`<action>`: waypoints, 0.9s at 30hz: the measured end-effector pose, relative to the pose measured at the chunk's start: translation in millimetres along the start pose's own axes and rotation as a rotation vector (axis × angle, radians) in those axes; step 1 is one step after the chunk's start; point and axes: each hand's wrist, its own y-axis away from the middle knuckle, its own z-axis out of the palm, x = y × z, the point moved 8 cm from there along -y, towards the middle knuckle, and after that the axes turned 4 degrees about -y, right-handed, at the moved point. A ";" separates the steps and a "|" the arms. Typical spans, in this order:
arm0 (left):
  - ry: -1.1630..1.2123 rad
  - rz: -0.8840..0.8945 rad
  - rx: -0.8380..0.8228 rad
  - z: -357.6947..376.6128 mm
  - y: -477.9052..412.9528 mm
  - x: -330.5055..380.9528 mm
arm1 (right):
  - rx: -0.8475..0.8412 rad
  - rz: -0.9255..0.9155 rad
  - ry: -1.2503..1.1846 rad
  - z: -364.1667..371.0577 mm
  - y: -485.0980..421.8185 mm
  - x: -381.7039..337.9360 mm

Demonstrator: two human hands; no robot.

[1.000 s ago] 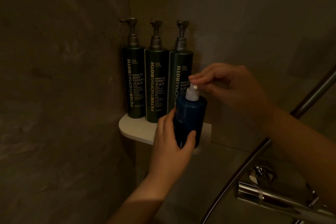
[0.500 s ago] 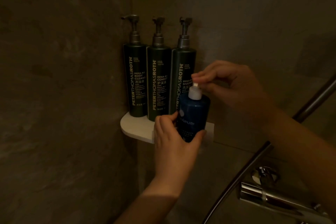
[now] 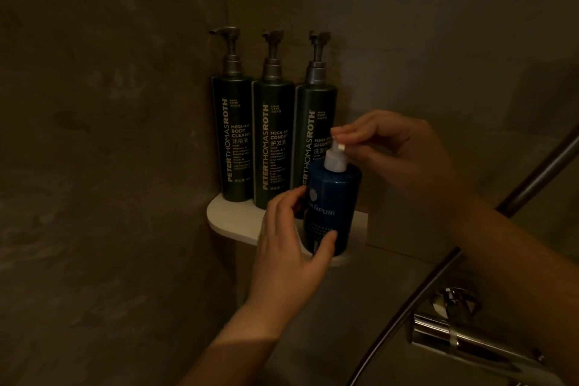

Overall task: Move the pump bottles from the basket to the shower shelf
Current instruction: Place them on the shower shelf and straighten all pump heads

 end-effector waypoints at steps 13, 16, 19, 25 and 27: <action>0.005 -0.010 0.073 2.4 6.3 4.8 | 0.081 -0.025 -0.038 0.8 5.7 6.1; -0.017 0.009 0.069 1.4 6.6 6.3 | 0.101 -0.017 0.016 2.9 12.1 5.2; -0.049 0.042 0.054 0.1 9.3 5.1 | 0.102 0.002 0.096 12.1 29.2 9.7; -0.077 0.074 0.026 -1.0 16.9 2.3 | 0.237 0.089 0.232 16.8 73.0 20.4; -0.076 0.075 0.028 0.3 18.2 2.6 | 0.220 0.088 0.304 25.4 80.8 21.4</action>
